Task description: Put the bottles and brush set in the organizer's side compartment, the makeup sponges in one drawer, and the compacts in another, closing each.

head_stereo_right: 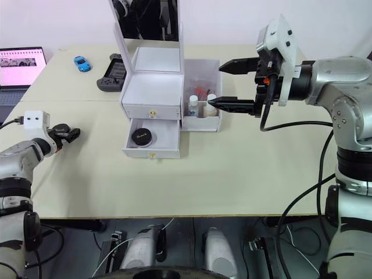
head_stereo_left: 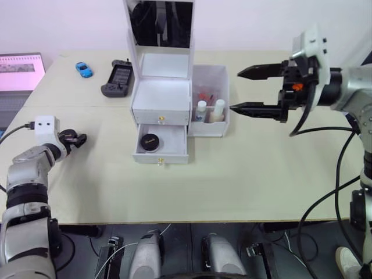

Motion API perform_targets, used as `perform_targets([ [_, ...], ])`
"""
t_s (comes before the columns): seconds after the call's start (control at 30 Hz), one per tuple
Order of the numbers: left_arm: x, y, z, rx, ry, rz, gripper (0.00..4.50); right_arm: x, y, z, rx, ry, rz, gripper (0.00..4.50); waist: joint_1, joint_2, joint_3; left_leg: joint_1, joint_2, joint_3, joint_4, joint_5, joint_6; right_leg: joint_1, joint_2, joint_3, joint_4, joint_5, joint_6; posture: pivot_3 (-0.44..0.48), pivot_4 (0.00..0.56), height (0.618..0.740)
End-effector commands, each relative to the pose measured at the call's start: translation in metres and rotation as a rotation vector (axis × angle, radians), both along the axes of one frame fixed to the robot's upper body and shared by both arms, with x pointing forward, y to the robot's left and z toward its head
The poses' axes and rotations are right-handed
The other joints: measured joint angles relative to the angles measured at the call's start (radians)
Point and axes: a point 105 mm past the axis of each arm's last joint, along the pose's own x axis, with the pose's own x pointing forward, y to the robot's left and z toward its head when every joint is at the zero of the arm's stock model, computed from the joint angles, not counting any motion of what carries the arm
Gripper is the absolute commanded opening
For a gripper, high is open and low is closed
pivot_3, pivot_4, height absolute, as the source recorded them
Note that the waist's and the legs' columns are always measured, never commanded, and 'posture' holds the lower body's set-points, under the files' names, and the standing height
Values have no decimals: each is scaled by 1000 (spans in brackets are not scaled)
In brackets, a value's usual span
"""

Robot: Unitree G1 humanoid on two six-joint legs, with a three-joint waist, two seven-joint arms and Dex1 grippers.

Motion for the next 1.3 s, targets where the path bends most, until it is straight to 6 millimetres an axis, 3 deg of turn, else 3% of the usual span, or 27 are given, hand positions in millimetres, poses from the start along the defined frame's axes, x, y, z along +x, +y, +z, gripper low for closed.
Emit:
perform_targets([
  [0.03,3,9,19,35,-48,15,3676,-6,-1,15,6,-69,3,4500,0,0,0,0,0,0,0,0,0,0,0,0,0,0,0,0,150,739],
  [0.1,2,11,20,48,-34,15,2716,-6,0,14,3,-69,5,4500,0,0,0,0,0,0,0,0,0,0,0,0,0,0,0,0,150,739],
  [0.2,-3,12,28,54,-30,2,2694,-5,3,13,1,-69,13,4500,0,0,0,0,0,0,0,0,0,0,0,0,0,0,0,0,150,739],
  [0.37,-12,-15,99,44,-202,-149,2694,-2,8,13,-6,-56,37,4500,-1,0,0,-1,1,-1,0,0,0,-1,0,0,0,0,0,0,150,739],
  [0.47,-28,-51,131,83,-249,-333,2694,-1,11,16,-2,-50,53,4500,0,0,0,-1,1,-1,0,0,-1,0,0,0,0,0,0,0,150,739],
  [0.63,-77,-142,154,111,-200,-831,2694,0,16,17,5,-29,100,4500,-2,1,1,0,1,-1,0,0,-1,0,0,0,-1,0,-1,0,150,739],
  [0.73,-99,-187,157,69,-203,-1061,2694,1,19,19,7,-22,110,4500,-1,2,2,0,1,-1,0,0,-1,0,0,0,0,0,-1,0,150,739],
  [0.83,-103,-216,148,33,-161,-1161,2694,1,20,19,3,-27,114,4500,0,2,2,0,0,-2,1,0,-1,2,1,0,0,0,-1,0,150,739],
  [1.13,-52,-264,104,219,-33,-1115,2694,-8,13,17,-4,-25,66,4500,7,2,2,-1,0,-5,7,0,0,4,3,0,0,-1,0,0,150,739],
  [1.3,-41,-279,88,282,-1,-1149,2694,-12,7,16,3,-28,33,4500,1,2,2,-1,0,-6,9,-1,1,4,3,0,0,-1,0,0,150,739],
])
